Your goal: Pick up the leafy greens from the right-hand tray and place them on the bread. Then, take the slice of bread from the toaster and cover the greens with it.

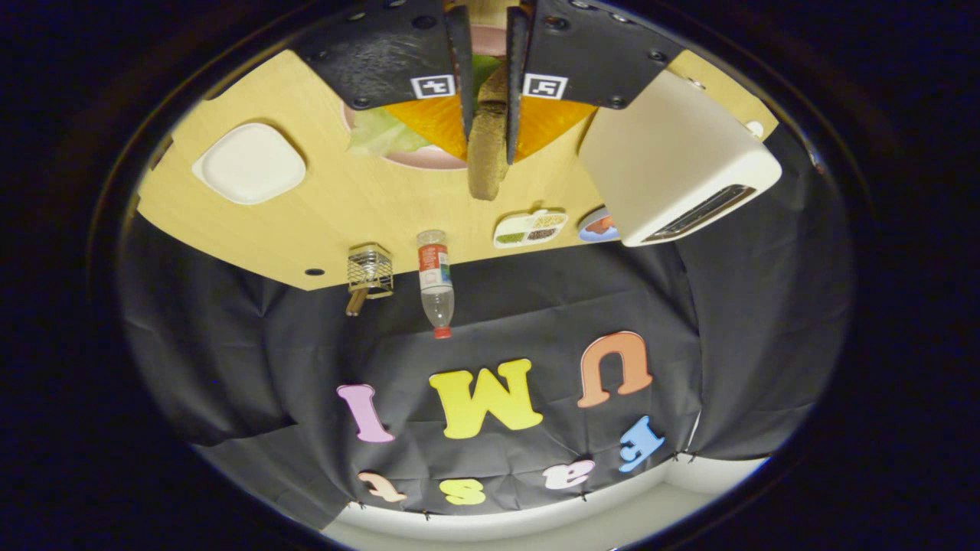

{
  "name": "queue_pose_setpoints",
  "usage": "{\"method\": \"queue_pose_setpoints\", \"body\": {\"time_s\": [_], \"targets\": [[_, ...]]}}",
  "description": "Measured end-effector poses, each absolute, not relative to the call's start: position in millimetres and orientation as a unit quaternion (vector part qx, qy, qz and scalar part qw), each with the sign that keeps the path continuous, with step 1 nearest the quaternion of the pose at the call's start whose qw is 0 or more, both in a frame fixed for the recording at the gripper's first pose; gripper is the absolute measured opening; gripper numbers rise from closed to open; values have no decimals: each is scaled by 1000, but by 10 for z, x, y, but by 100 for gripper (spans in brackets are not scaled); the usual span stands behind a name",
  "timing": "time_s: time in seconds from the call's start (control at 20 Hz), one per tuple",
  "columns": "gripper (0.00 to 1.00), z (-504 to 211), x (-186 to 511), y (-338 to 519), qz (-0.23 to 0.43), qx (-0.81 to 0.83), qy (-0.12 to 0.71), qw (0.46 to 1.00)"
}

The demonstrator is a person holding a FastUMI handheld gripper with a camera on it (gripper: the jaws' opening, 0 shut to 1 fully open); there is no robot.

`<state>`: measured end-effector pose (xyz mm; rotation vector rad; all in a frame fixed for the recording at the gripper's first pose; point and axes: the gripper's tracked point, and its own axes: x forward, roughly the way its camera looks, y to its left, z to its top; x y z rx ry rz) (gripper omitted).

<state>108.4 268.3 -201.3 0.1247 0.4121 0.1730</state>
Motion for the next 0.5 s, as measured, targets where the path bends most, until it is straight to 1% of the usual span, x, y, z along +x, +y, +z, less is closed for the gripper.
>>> {"method": "queue_pose_setpoints", "body": {"time_s": [0.05, 0.1, 0.35, 0.45, 0.5], "targets": [[23, -2034, 1091, 2645, 81, 58, 206, 974], [25, -2068, 1092, 2589, 74, 54, 210, 973], [64, -2069, 1106, 2376, 53, 38, 203, 977], [76, -2035, 1105, 2295, 52, 34, 195, 979], [79, -1990, 1109, 2266, 54, 33, 187, 980]]}}
